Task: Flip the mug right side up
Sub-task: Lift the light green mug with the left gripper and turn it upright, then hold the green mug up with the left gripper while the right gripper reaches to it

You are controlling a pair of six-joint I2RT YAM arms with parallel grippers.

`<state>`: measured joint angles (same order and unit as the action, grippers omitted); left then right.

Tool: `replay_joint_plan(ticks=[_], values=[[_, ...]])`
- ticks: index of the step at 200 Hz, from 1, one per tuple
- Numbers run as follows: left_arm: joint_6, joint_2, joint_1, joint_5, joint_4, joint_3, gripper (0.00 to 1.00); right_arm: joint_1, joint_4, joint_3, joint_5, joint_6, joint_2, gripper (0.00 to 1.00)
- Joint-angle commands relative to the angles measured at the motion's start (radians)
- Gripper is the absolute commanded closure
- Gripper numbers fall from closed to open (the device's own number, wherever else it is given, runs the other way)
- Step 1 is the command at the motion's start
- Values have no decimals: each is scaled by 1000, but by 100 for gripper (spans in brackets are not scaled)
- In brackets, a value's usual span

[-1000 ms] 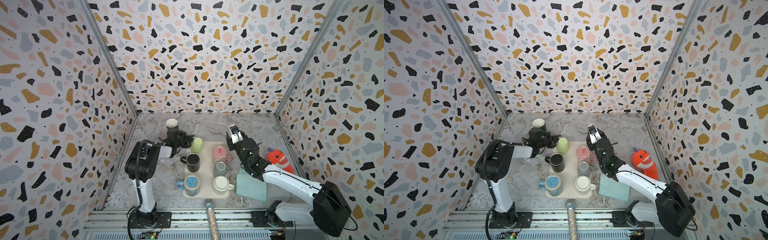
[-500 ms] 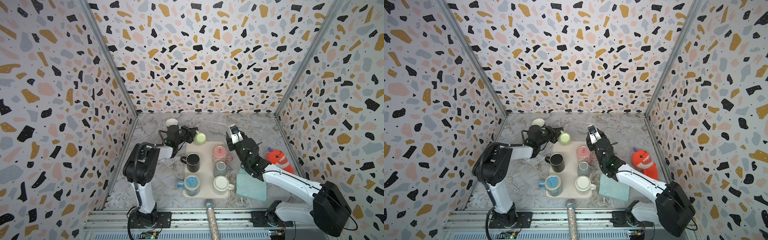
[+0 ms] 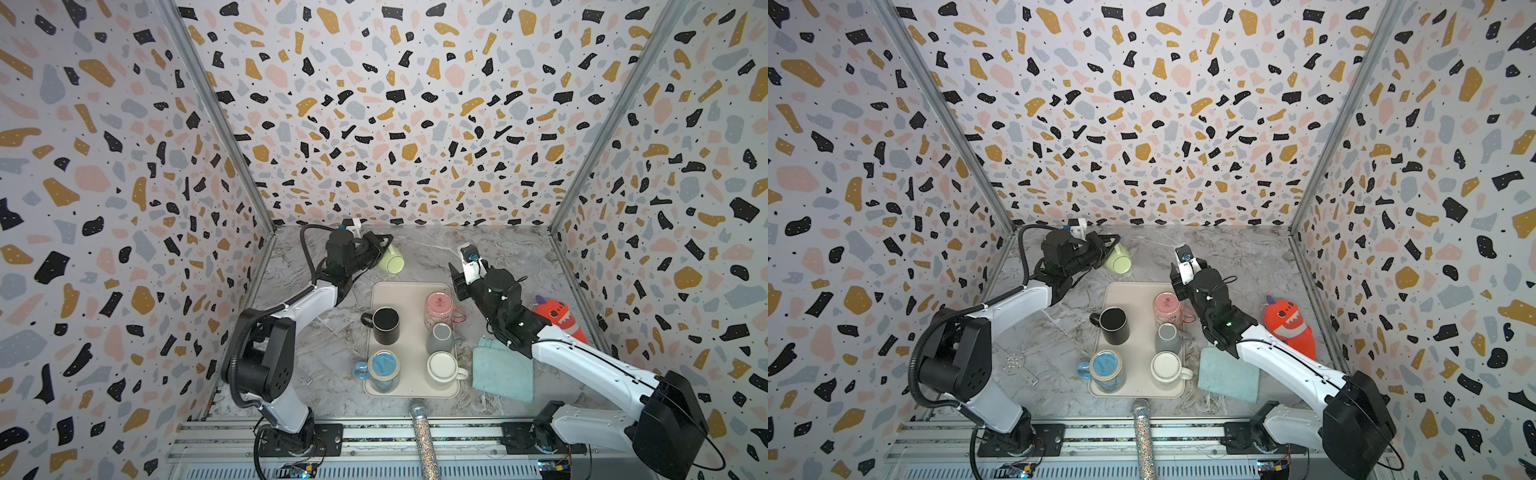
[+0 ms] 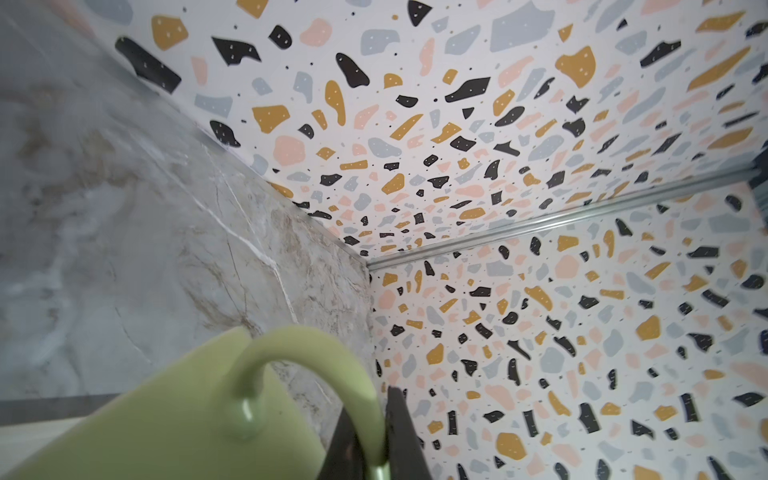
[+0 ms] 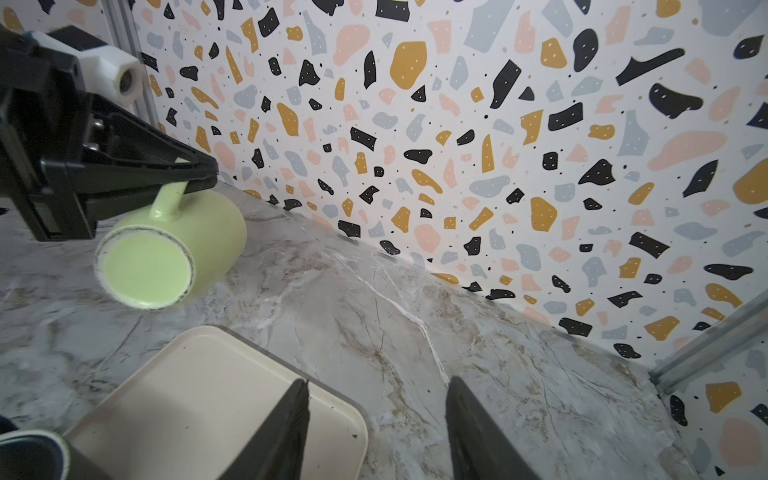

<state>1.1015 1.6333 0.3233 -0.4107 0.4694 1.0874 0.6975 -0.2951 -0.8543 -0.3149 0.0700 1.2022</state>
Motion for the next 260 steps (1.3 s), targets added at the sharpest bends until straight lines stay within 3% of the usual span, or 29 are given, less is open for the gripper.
replay_joint_plan(ticks=[1, 21, 76, 115, 140, 212, 260], values=[[-339, -78, 32, 109, -45, 67, 100, 3, 116, -96, 115, -62, -33, 45], [-476, -116, 52, 172, -65, 41, 100, 3, 182, -153, 163, -83, -22, 45], [-789, -242, 117, 240, 137, -136, 100, -6, 392, -360, 273, -96, 59, 43], [-1038, -310, 185, 282, 227, -228, 100, -61, 515, -518, 447, -133, 124, 42], [-1089, -342, 222, 382, 310, -316, 100, -72, 492, -533, 531, -140, 148, 39], [-1321, -481, 348, 435, 598, -626, 100, -114, 543, -584, 714, -116, 232, 33], [-1473, -476, 397, 532, 673, -683, 100, -108, 579, -631, 863, -122, 289, 28]])
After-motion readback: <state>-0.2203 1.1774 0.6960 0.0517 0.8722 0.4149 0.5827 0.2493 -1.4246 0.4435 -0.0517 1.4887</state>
